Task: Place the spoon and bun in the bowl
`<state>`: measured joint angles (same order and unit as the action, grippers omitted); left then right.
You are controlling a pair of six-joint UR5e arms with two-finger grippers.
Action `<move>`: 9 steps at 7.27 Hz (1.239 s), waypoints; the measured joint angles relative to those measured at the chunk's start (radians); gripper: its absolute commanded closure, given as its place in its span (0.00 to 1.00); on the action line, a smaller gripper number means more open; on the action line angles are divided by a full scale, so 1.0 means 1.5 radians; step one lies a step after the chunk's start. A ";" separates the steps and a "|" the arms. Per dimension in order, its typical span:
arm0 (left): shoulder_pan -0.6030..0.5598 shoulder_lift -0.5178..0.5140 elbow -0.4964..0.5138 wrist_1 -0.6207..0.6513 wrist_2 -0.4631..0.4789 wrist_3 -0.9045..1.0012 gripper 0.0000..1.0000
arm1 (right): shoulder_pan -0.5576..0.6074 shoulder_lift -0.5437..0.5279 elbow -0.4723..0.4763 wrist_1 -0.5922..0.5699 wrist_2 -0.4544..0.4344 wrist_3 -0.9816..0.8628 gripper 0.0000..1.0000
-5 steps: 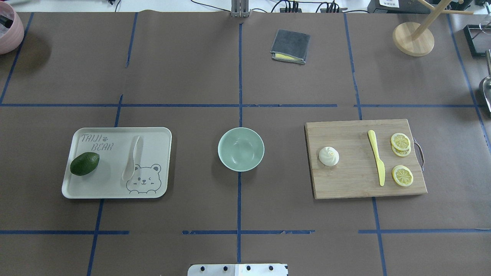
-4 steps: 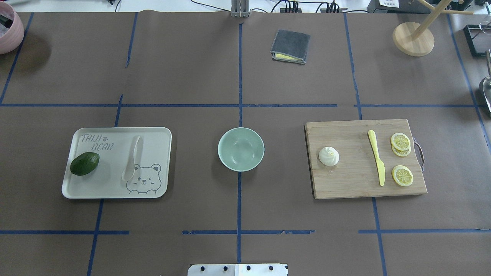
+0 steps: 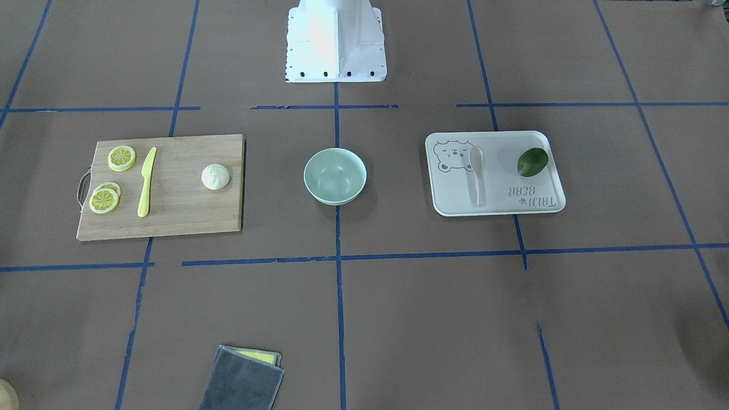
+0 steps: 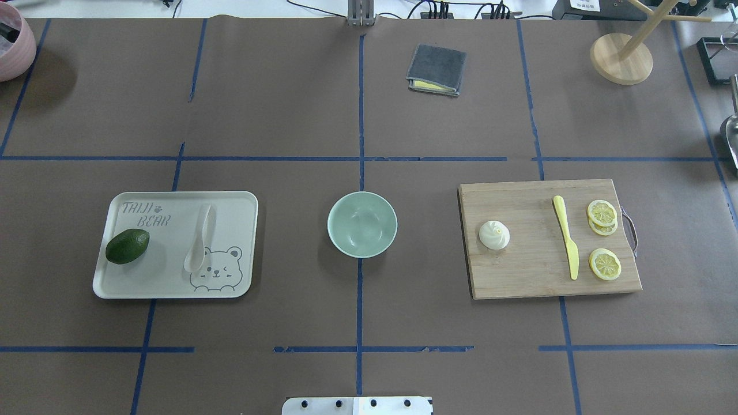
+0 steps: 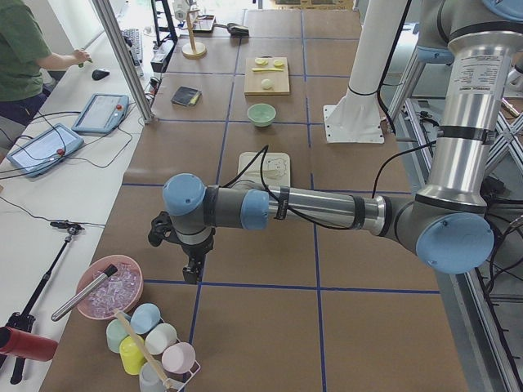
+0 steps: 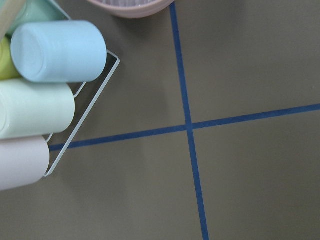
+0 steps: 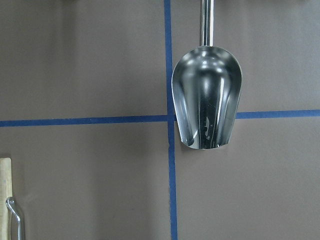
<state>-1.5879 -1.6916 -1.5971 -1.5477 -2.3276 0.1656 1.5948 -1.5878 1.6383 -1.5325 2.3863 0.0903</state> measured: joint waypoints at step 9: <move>0.434 -0.025 -0.185 -0.226 0.175 -0.696 0.00 | -0.052 0.032 0.031 0.019 0.001 0.069 0.00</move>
<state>-0.9368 -1.7285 -1.8744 -1.8861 -2.0655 -0.8780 1.5169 -1.5394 1.6842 -1.5043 2.3879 0.1932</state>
